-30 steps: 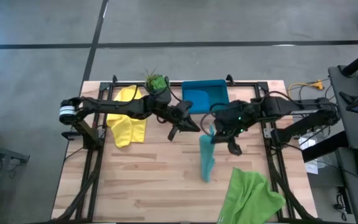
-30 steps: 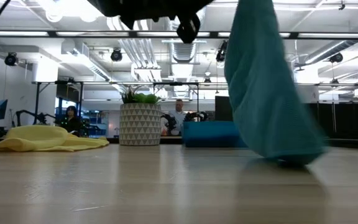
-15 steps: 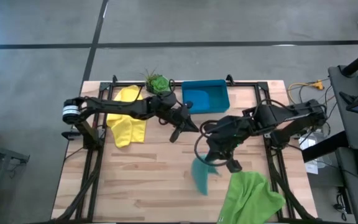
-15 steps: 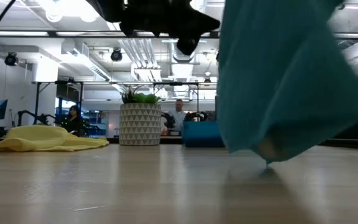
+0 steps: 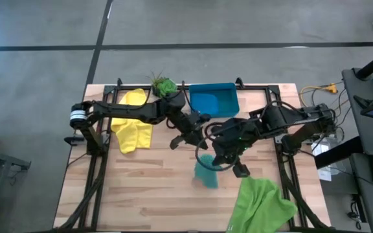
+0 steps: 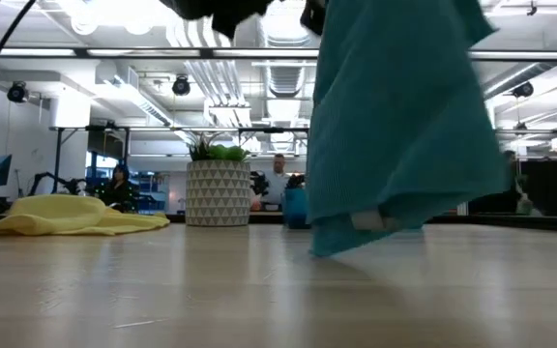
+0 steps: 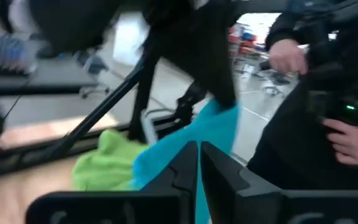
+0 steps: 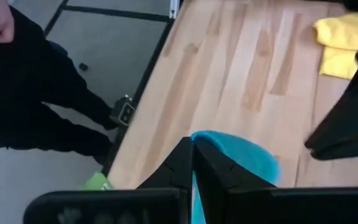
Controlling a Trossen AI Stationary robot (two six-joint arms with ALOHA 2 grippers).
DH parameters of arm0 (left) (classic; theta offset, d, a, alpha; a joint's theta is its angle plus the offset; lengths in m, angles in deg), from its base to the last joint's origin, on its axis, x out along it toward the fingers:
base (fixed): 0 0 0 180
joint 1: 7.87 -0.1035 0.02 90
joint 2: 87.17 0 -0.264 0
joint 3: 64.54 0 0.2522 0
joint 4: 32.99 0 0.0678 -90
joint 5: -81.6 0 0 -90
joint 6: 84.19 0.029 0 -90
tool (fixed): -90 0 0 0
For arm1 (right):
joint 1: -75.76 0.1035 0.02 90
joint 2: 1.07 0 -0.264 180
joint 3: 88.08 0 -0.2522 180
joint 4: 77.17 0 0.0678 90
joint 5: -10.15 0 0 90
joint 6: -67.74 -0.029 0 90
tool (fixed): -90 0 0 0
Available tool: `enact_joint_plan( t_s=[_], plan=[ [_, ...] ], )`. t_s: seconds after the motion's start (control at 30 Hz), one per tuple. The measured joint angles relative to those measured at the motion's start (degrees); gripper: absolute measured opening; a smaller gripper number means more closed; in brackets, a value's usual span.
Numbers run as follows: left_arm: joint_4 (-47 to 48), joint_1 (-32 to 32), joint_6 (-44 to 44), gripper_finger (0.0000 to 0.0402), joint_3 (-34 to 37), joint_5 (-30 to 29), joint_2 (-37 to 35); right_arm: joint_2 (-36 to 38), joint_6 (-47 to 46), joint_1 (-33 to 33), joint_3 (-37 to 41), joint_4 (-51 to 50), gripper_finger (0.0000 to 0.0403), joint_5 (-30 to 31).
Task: Fold microfiber towels
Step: Fold the light blue microfiber towel on top of the dark blue microfiber towel into the dark blue bin
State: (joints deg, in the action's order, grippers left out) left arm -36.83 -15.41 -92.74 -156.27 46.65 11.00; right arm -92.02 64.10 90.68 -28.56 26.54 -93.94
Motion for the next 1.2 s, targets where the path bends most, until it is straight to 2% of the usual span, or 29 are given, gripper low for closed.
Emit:
enact_joint_plan(
  t_s=[0.13, 0.43, 0.53, 0.63, 0.83, 0.93, 1.03, 1.2],
  plan=[
    [0.05, 1.97, 2.97, 0.0054, -3.05, -0.07, 0.69, -0.33, -0.99, -0.05, -0.07, 2.96, 0.0009, -1.04],
    [0.66, 2.93, 1.32, 0.0201, -5.90, -0.13, 4.57, -0.42, -3.45, -0.71, -0.34, 5.33, 0.0008, -0.93],
    [0.43, 3.65, 0.01, 0.0224, -6.01, 1.44, 5.05, -0.42, -4.74, -1.36, -0.56, 5.65, 0.0008, -0.87],
    [0.70, 4.10, -1.74, 0.0229, -6.00, 3.27, 5.30, -0.42, -6.05, -1.97, -0.48, 5.62, 0.0008, -0.78],
    [0.53, 4.41, -5.08, 0.0229, -5.97, 4.71, 6.03, -0.39, -6.86, -2.30, -0.45, 5.85, 0.0008, 3.94],
    [0.61, 4.43, -5.57, 0.0209, -5.73, 4.66, 5.99, -0.39, -7.38, -2.32, -0.50, 5.85, 0.0008, 4.20],
    [0.96, 3.97, -7.22, 0.0157, -5.61, 4.63, 5.60, -0.39, -8.79, -2.32, -0.50, 5.64, 0.0008, 4.32],
    [7.99, 2.52, -7.08, 0.0033, -5.58, 4.68, 4.52, -0.37, -9.74, -2.33, -0.41, 2.44, 0.0008, 7.18]
  ],
)
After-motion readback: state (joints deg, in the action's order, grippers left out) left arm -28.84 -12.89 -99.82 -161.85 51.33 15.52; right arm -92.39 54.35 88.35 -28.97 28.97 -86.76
